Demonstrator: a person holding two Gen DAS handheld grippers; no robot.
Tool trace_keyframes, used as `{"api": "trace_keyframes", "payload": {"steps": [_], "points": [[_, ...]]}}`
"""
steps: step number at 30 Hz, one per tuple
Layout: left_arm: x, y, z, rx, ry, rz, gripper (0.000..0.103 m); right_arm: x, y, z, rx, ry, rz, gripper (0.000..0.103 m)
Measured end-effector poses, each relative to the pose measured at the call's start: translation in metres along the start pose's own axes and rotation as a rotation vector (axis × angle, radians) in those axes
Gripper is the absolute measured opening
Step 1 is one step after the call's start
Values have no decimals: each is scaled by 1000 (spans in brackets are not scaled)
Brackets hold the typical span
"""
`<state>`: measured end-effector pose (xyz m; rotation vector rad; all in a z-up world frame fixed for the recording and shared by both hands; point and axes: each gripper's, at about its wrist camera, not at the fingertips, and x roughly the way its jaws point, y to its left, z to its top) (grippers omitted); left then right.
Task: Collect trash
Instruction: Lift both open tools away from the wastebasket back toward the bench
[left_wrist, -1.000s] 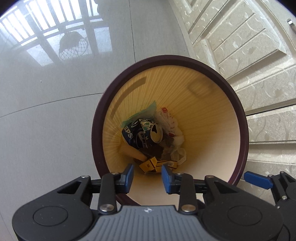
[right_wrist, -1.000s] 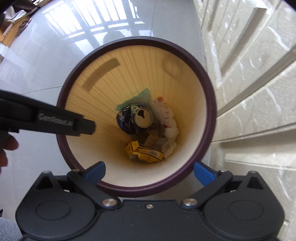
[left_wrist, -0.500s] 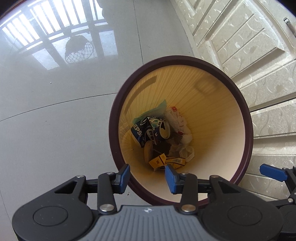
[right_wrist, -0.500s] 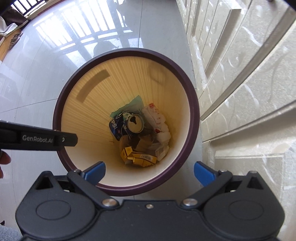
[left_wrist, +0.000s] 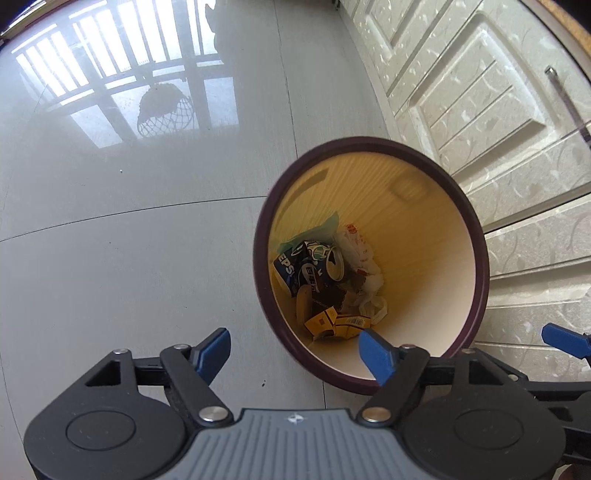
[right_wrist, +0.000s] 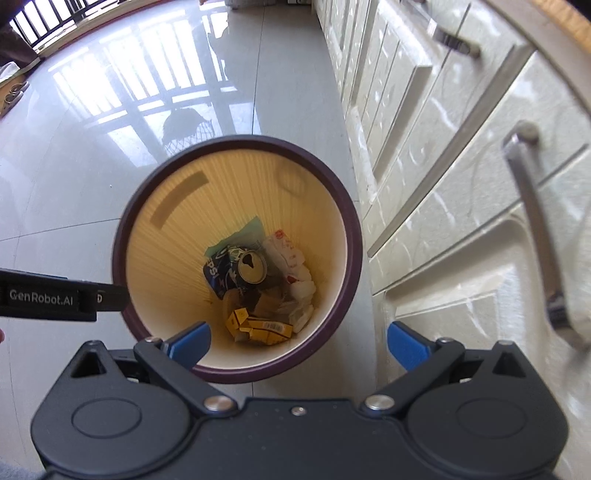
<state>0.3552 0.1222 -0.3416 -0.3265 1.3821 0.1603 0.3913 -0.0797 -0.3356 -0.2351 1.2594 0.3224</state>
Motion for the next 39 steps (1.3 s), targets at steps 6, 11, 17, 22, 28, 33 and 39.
{"api": "trace_keyframes", "payload": {"steps": [6,11,17,22,28,33,39], "points": [[-25,14,-12,-15,-25,2,82,-30,3,-4,7,-32,-6,103],[-55,23,-23,-11,-74,-4,88,-58,7,-6,14,-70,-12,103],[-96,23,-39,9,-161,-2,98,-90,7,-13,38,-108,-34,103],[-124,23,-53,28,-214,7,102,-120,5,-24,55,-154,-47,103],[-147,18,-70,54,-258,7,103,-151,3,-39,67,-196,-43,103],[-164,15,-82,64,-285,3,103,-173,2,-51,65,-225,-53,103],[-191,9,-96,77,-340,-5,103,-206,-3,-62,69,-289,-62,103]]}}
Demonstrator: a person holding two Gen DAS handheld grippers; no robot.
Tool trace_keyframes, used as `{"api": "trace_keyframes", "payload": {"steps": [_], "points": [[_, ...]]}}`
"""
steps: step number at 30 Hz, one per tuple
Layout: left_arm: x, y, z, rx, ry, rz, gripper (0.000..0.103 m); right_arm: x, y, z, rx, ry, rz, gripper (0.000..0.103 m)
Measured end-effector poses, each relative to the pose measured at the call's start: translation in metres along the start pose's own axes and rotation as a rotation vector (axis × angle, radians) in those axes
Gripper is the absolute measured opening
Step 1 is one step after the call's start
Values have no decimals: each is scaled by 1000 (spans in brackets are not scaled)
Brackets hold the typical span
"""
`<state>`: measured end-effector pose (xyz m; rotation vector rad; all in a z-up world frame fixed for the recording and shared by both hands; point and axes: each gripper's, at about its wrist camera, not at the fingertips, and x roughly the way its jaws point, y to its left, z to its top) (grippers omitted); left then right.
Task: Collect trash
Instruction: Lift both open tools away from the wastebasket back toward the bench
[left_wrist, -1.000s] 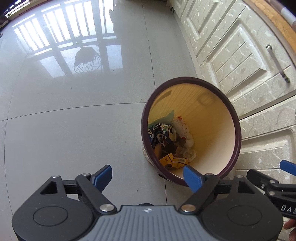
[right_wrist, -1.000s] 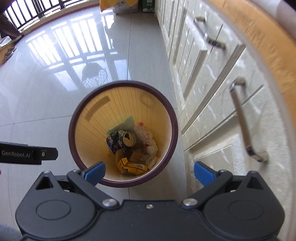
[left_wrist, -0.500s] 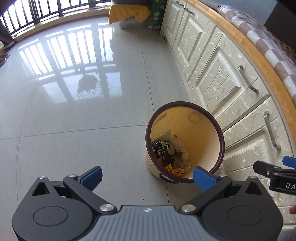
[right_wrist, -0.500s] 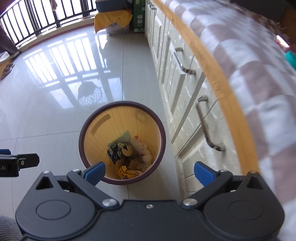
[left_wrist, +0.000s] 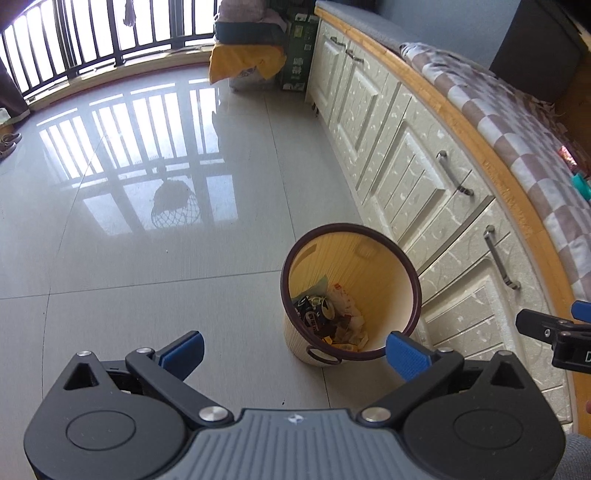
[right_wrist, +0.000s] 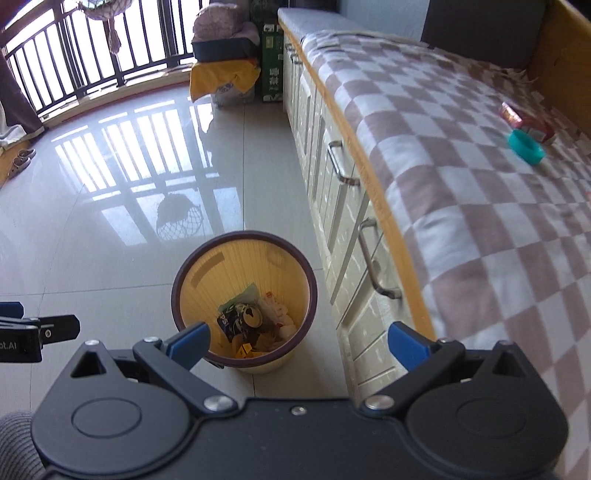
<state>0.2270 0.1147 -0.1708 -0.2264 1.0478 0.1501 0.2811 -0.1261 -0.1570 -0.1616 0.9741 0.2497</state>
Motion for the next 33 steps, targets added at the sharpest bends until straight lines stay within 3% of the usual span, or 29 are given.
{"api": "trace_keyframes", "payload": {"steps": [10,19,33], "points": [[-49,-24,4,38,-137,-40,103,-51,-30,-5,34,-104,-48,103],[-83,-61,10,98,-254,-89,103,-93,-83,-13,102,-202,-115,103],[-108,-176,23,324,-423,-195,103,-146,-191,-36,213,-347,-238,103]]}}
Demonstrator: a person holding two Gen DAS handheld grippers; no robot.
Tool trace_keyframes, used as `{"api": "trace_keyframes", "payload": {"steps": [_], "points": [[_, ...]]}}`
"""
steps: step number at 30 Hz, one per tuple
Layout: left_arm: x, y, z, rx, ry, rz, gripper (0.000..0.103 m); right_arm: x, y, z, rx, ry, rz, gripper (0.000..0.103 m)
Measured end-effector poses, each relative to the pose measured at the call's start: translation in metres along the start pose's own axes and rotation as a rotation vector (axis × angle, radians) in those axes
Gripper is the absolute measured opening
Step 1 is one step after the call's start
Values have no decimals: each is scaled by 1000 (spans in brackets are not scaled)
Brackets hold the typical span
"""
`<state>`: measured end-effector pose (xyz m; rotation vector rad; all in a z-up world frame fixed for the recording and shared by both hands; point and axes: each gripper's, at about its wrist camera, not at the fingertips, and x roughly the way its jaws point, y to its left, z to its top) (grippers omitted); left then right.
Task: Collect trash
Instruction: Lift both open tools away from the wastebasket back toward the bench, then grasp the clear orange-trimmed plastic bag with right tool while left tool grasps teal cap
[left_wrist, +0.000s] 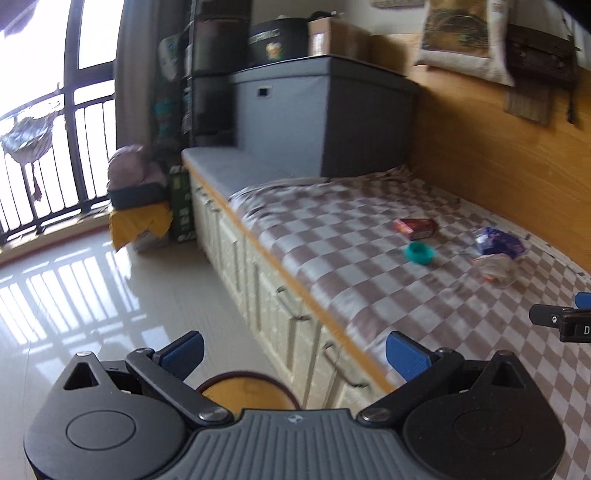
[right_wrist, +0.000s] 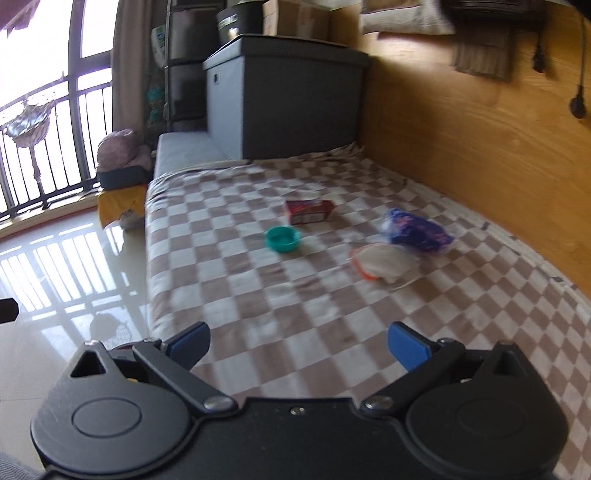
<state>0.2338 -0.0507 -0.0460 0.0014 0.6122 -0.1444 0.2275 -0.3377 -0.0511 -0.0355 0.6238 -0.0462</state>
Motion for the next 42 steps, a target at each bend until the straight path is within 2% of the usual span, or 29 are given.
{"api": "trace_keyframes", "payload": {"steps": [11,15,18,21,24,26,33,36,42], "points": [[52,-88,26,80,-61,-126,103,21,-85,-8,50,-66,-121,103],[80,-111,33,101,-62,-163,103,38,-100,-9,9,-83,-169,103],[104,-124,39,104,-53,-185,103,54,-107,-3,-19,-84,-173,103],[130,-133,45,104,-44,-207,103,69,-110,5,-54,-99,-225,103],[155,-140,51,115,-38,-224,103,86,-110,14,-106,-112,-210,101],[168,-142,53,122,-49,-235,103,98,-108,20,-155,-110,-210,93],[205,-143,56,116,-21,-242,103,139,-77,23,-473,-126,-272,87],[218,-141,55,97,2,-253,103,156,-62,20,-610,-118,-295,80],[240,-143,61,107,25,-259,103,187,-43,18,-791,-108,-320,67]]}}
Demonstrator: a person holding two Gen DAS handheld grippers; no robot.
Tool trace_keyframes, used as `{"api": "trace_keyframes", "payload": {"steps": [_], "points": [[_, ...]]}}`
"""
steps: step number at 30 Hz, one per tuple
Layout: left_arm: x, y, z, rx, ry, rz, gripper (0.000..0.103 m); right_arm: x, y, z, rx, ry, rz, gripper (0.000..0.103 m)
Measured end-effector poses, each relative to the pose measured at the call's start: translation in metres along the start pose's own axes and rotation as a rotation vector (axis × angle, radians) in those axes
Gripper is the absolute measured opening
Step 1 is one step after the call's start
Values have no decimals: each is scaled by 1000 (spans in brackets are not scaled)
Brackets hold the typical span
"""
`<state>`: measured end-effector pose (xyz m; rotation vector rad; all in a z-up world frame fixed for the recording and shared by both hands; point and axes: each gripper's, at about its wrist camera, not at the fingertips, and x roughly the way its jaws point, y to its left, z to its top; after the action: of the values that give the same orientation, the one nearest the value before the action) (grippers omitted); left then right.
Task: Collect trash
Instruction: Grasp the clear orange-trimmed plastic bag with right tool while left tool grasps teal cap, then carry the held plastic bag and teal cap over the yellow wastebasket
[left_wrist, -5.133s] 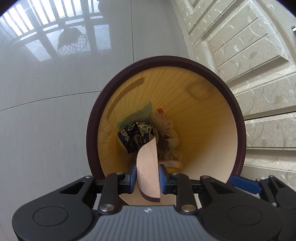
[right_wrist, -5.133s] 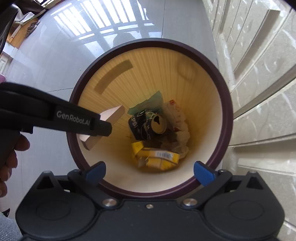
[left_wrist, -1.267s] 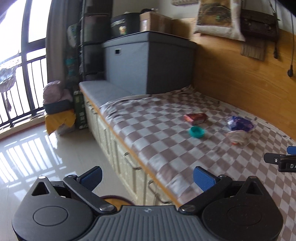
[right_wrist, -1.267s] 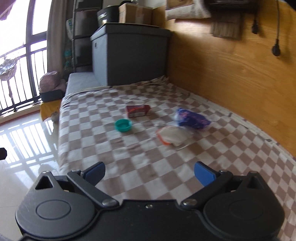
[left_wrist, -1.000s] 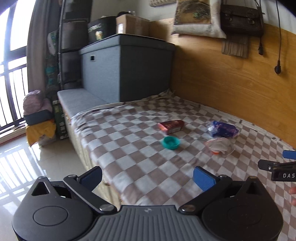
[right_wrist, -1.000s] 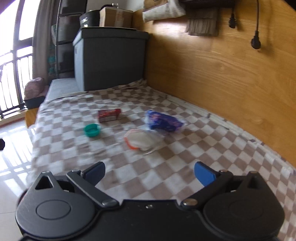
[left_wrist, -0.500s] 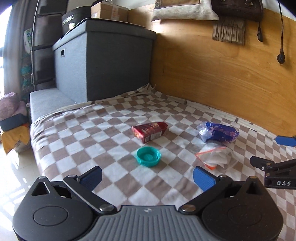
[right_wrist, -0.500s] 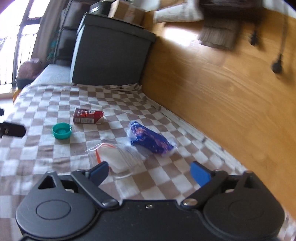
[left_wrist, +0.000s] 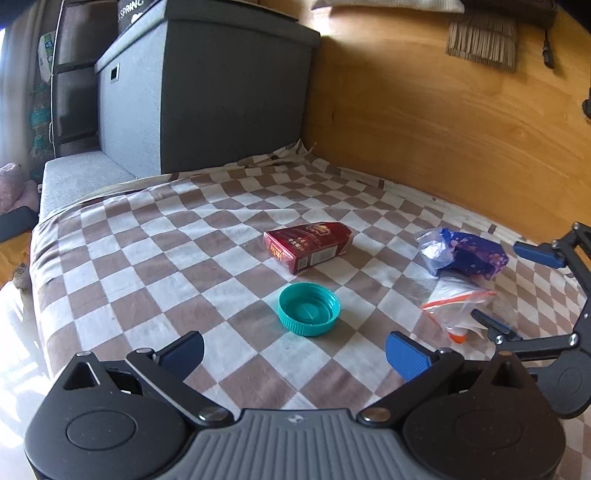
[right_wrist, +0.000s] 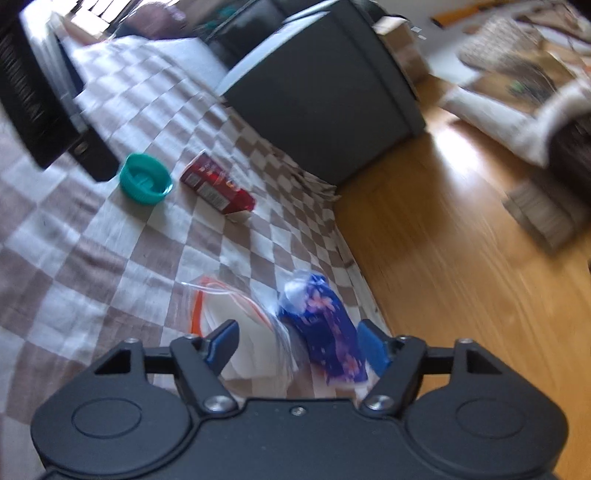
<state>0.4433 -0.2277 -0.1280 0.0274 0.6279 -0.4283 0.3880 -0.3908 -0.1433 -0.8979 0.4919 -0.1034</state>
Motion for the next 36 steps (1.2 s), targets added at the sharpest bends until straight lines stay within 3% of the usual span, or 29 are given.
{"api": "trace_keyframes", "payload": {"steps": [4,6,8,13,20,25,27,32,36], "points": [[11,1,4,23,15,-11,100,12,15,3,-112,2,9,48],[16,1,5,50,24,-11,91,16,20,4,-150,-1,19,38],[21,1,7,65,38,-9,86,18,23,5,-173,1,44,21],[36,-3,13,105,49,-27,77,18,13,7,-110,27,73,9],[61,-19,18,171,78,-27,63,10,-27,14,100,52,153,7],[71,-22,20,164,76,-1,58,3,-54,13,269,70,199,6],[71,-22,21,155,72,3,50,1,-64,11,345,81,221,6],[60,-22,17,153,77,13,50,0,-83,3,543,115,259,6],[43,-21,16,125,72,10,50,-8,-90,-1,626,126,278,6]]}}
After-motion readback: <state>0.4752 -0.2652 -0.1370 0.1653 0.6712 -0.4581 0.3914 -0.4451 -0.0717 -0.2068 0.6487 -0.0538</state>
